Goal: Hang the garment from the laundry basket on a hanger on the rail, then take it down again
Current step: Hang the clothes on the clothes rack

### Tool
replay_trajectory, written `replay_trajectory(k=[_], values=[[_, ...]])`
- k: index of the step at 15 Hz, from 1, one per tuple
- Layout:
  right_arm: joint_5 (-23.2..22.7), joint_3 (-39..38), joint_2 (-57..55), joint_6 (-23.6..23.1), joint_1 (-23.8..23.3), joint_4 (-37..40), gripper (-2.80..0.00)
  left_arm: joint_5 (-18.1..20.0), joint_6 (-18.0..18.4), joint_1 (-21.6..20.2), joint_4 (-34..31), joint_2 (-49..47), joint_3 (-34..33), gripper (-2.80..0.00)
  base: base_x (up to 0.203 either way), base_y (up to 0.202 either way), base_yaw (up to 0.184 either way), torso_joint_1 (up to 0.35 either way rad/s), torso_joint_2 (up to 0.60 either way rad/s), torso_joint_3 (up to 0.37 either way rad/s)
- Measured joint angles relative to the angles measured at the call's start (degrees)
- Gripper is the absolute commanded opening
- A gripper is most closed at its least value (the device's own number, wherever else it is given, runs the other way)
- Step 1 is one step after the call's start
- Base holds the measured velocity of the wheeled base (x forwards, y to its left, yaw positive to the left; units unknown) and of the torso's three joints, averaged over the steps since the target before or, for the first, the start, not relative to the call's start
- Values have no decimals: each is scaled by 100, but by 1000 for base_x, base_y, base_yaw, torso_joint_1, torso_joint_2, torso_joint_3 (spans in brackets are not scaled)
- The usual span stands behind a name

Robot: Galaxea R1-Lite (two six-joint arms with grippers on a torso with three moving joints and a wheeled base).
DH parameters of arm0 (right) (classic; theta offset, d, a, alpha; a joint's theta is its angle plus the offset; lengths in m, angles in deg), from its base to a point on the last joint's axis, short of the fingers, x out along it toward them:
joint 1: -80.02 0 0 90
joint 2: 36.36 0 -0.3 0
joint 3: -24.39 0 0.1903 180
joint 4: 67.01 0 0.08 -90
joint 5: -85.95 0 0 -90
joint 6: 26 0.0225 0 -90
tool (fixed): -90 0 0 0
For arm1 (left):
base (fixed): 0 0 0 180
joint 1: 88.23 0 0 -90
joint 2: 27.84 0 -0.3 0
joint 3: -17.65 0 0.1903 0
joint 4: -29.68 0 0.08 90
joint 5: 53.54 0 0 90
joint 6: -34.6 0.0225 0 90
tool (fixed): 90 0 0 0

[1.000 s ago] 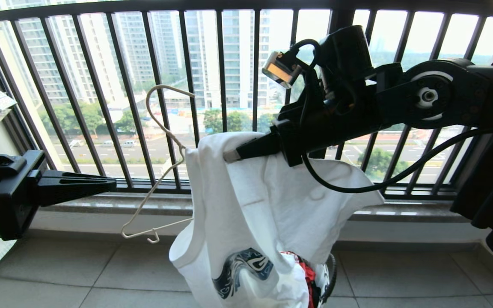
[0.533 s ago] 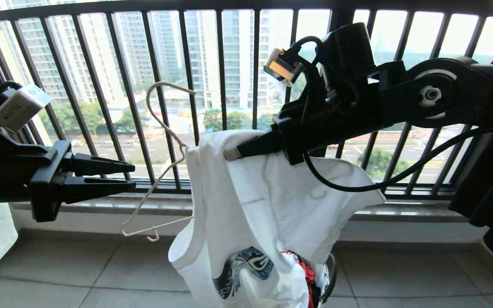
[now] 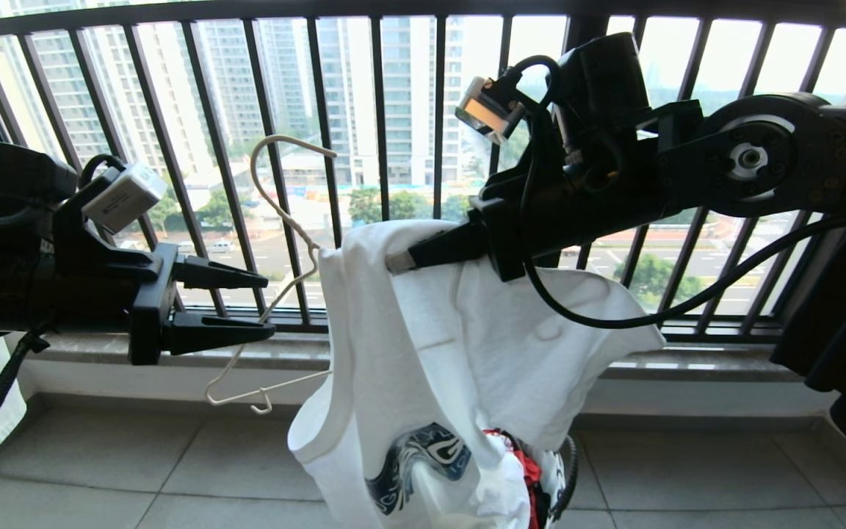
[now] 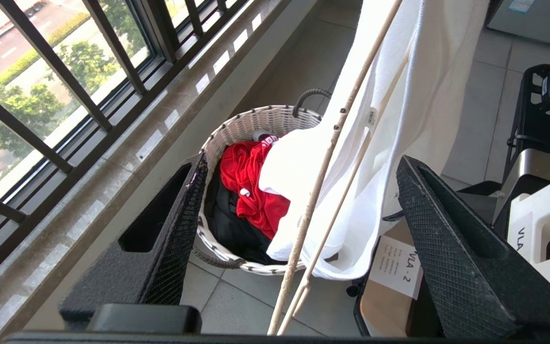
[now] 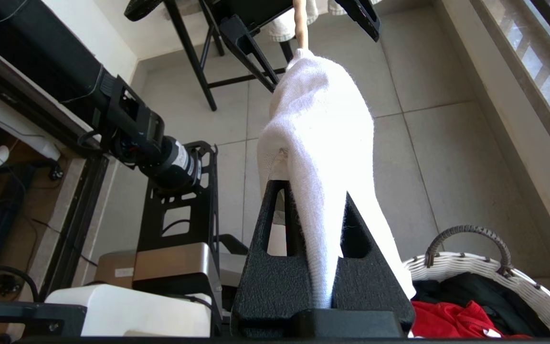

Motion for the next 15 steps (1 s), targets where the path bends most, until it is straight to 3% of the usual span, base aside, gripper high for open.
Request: replay_trajectory(k=[6, 7, 8, 15], values=[[0, -22, 57, -9, 0, 0, -280, 33, 66, 254, 12, -442, 85, 0, 0, 0, 0, 0, 0, 0], [2, -24, 63, -6, 0, 0, -280, 41, 66, 301, 12, -484, 88, -226, 0, 0, 0, 0, 0, 0], [0, -24, 68, -11, 0, 0, -280, 42, 69, 328, 12, -520, 88, -280, 0, 0, 0, 0, 0, 0], [1, -29, 102, -17, -2, -2, -280, 49, 69, 387, 11, -632, 73, -280, 0, 0, 0, 0, 0, 0]])
